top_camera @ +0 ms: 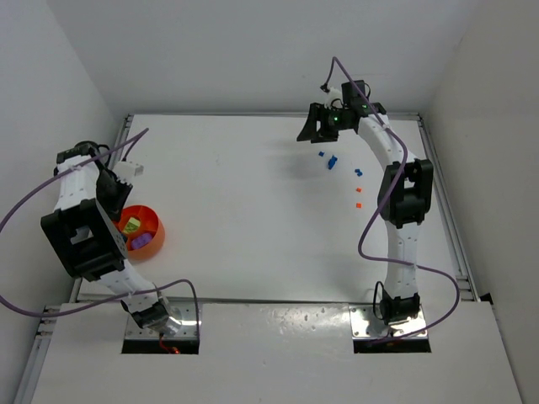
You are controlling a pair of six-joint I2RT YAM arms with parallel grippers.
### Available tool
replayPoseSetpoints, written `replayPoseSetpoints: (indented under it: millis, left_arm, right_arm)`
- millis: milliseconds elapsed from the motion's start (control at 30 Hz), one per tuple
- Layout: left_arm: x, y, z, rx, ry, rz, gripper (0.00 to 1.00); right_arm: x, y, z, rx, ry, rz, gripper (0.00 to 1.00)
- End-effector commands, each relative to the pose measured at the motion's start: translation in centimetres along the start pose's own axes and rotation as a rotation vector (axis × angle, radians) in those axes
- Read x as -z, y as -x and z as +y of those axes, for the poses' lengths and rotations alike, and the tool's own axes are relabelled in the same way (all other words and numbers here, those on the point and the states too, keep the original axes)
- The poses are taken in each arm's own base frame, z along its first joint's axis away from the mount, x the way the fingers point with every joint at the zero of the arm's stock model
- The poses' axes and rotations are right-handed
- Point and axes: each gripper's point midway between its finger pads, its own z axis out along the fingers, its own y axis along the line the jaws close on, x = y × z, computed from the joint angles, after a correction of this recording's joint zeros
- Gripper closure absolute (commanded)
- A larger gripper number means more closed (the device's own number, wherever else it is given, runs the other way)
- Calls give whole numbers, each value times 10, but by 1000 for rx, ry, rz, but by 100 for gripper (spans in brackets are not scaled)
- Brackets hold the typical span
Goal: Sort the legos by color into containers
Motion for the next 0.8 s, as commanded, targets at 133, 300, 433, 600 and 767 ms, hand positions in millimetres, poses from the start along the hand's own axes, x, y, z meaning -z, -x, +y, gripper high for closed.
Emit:
replayPoseSetpoints:
  millis: [133,300,433,600,767]
  left_arm:
    - [4,1,-5,-22,-30,-16,65]
    - [17,13,7,-15,12,-57,59]
    - [59,39,36,0,132,-150,61]
    - [144,89,64,56,277,-410,61]
    - [209,137,46,85,340,-676,59]
  right_arm:
    - [12,18,12,44,7,-58,37]
    - [12,17,9,47,-3,-53,37]
    - [21,16,-2,94,-62,-53,38]
    - [46,1,-44,195,-248,12,43]
    - [91,-42,-119,206,-463,205,55]
